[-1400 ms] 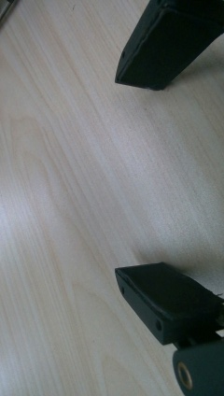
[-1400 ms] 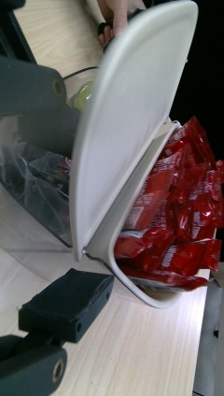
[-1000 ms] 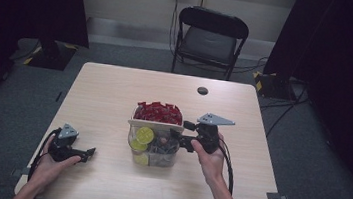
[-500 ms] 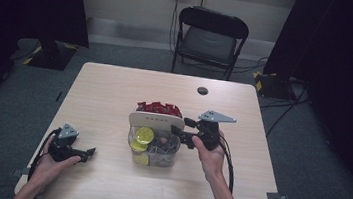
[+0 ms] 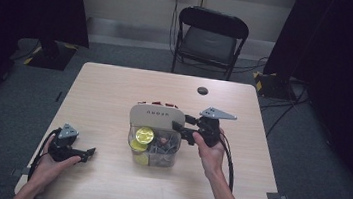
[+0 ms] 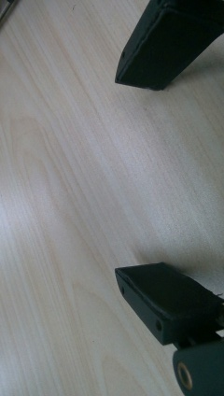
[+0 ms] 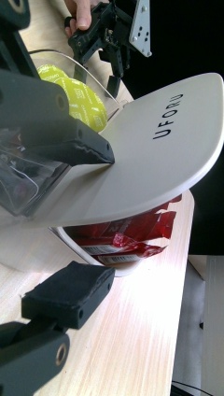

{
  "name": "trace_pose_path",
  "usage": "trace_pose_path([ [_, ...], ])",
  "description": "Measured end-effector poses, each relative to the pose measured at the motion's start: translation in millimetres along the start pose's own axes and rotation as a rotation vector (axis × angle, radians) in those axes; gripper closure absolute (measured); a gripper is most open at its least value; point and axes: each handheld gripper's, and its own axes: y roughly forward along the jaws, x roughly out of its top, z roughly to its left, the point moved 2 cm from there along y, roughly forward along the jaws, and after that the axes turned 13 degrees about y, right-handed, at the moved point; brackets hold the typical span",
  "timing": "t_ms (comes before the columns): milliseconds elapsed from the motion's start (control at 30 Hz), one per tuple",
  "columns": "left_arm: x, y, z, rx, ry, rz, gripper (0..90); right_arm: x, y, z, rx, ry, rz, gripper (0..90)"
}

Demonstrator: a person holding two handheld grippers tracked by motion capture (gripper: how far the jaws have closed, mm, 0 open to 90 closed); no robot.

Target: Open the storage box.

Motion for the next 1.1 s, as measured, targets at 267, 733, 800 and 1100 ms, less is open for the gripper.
trace_pose_path([
  [267, 0.0, 0.1, 0.2, -0.002, 0.0, 0.0, 6.7, -0.1, 0.7, -1.1, 0.004, 0.015, 0.0, 37.0],
  [733, 6.4, -1.8, 0.2, -0.038, 0.004, 0.014, 19.6, -0.6, -0.1, 0.2, -0.001, 0.009, 0.009, 39.8],
  [800, 11.3, -4.8, -2.2, -0.05, -0.011, -0.014, 20.8, -0.9, -0.9, -0.5, -0.004, 0.007, 0.01, 39.8],
  [1100, 38.5, -20.0, -12.8, -0.068, 0.01, -0.142, 24.1, -1.3, -2.7, -2.5, -0.006, 0.011, 0.011, 39.4],
])
